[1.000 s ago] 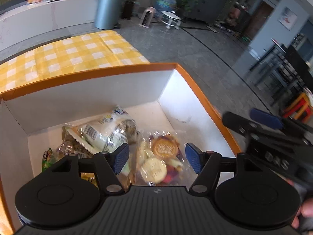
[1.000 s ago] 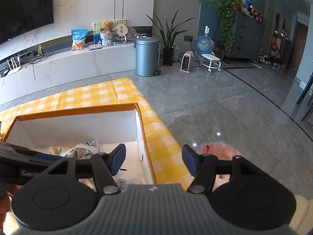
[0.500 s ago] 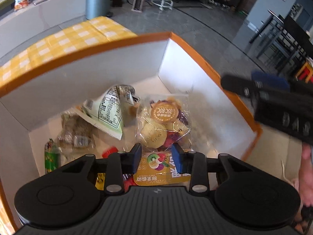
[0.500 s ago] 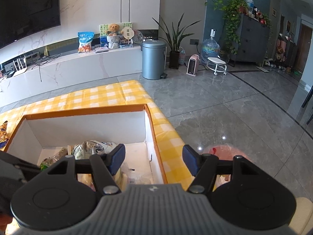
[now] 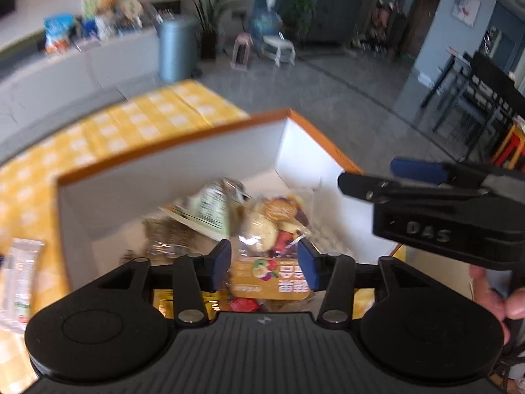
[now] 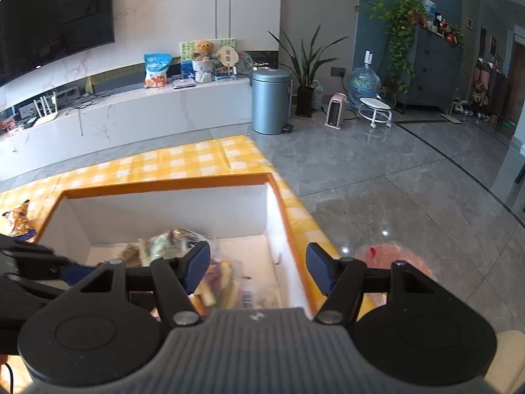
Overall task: Organize snacks
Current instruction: 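Withdraw both open tools from the box toward the table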
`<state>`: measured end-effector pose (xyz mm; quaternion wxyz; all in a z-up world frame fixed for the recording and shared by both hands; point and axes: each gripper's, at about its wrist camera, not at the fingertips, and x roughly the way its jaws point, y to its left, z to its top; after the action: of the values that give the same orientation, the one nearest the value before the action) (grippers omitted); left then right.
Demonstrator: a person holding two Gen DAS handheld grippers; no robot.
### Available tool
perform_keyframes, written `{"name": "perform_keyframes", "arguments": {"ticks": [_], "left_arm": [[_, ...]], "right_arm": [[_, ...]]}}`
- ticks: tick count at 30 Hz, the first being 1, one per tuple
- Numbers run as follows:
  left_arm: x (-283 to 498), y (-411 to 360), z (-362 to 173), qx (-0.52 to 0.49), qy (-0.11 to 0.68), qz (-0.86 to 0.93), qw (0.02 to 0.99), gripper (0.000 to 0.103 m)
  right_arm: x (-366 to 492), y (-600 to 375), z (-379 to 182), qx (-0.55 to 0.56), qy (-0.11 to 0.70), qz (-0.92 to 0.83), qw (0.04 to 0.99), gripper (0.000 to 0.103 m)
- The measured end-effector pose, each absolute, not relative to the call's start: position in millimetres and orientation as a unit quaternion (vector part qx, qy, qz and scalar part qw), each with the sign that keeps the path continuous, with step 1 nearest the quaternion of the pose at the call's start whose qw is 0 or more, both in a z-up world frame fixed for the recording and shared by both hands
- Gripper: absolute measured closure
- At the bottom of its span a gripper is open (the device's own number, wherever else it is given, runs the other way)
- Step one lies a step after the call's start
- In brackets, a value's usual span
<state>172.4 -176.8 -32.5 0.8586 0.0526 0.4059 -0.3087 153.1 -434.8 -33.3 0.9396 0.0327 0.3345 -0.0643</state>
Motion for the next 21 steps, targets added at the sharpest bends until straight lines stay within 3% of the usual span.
{"name": "perform_keyframes", "arguments": {"ticks": [4,21], "left_arm": [[151,-140,-17,0.041,0.365,-0.275,0.889,0.039],[102,6,-28,-0.042,0.316,-0.093,0.943,0.038]], "right_arm": [[146,-415,-30,0.042,0.324,-0.045,0.944,0.039],[109,-280,-40,0.050,0.278,0.087,0.955,0.039]]}}
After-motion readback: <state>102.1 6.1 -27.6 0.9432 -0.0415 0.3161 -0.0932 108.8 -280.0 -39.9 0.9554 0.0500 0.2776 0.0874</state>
